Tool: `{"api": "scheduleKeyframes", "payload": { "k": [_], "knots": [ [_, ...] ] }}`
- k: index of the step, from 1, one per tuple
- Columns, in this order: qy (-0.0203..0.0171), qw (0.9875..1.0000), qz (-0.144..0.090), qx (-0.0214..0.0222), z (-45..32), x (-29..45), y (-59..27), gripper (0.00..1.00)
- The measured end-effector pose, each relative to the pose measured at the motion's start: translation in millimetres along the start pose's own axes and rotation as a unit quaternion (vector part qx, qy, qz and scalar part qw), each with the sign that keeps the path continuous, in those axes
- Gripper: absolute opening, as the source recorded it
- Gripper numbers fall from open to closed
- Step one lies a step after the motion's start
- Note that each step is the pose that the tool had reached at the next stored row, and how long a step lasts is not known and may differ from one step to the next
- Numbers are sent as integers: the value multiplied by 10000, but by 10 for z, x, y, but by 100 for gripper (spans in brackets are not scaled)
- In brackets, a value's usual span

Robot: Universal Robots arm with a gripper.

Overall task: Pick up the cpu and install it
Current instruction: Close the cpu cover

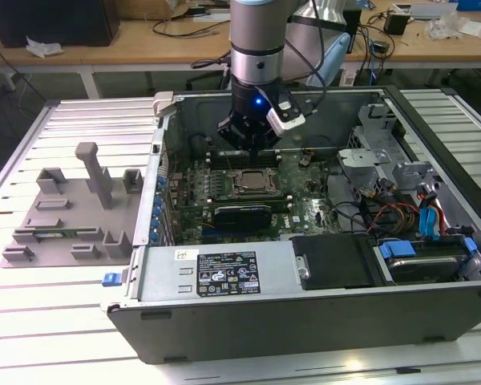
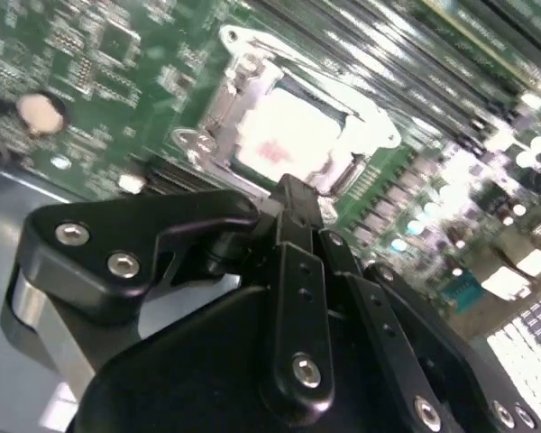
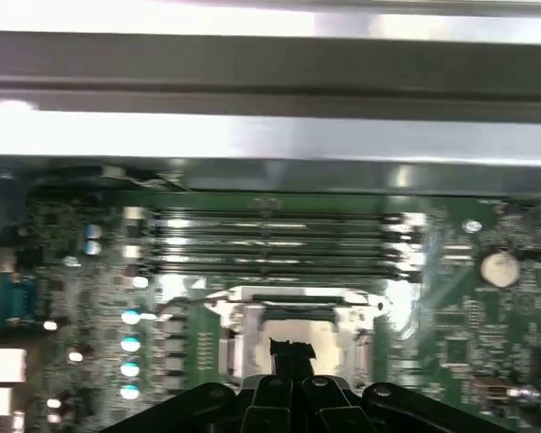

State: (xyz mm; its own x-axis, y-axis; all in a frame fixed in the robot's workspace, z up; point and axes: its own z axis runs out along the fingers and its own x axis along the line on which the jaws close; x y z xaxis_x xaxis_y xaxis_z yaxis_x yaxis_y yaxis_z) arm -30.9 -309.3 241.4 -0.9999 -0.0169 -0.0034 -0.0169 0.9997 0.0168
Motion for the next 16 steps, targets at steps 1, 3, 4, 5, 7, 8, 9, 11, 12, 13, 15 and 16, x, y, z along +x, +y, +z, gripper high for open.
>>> {"api": "scheduleKeyframes", "payload": {
  "k": [1, 3, 4, 5, 7, 8, 9, 11, 12, 13, 15, 16],
  "knots": [
    [5, 10000, 0, 19, 0, -4, 0, 11],
    [6, 10000, 1, 78, -2, -4, -16, 11],
    [6, 10000, 1, 86, -2, -5, -29, 11],
    [6, 10000, 1, 89, -1, -4, -45, 11],
    [5, 10000, 1, 93, -1, -4, -85, 11],
    [-12, 10000, 2, 96, 6, -3, -112, 11],
    [-67, 9999, 2, 98, 10, -3, -114, 11],
    [-133, 9999, 1, 98, 13, -3, -114, 11],
    [-135, 9999, 0, 98, 13, -4, -114, 11],
    [-134, 9999, 1, 100, 3, -3, -114, 11],
    [-135, 9999, 1, 99, -54, -3, -113, 11],
    [-135, 9999, 1, 99, -74, -3, -113, 11]
  ]
}}
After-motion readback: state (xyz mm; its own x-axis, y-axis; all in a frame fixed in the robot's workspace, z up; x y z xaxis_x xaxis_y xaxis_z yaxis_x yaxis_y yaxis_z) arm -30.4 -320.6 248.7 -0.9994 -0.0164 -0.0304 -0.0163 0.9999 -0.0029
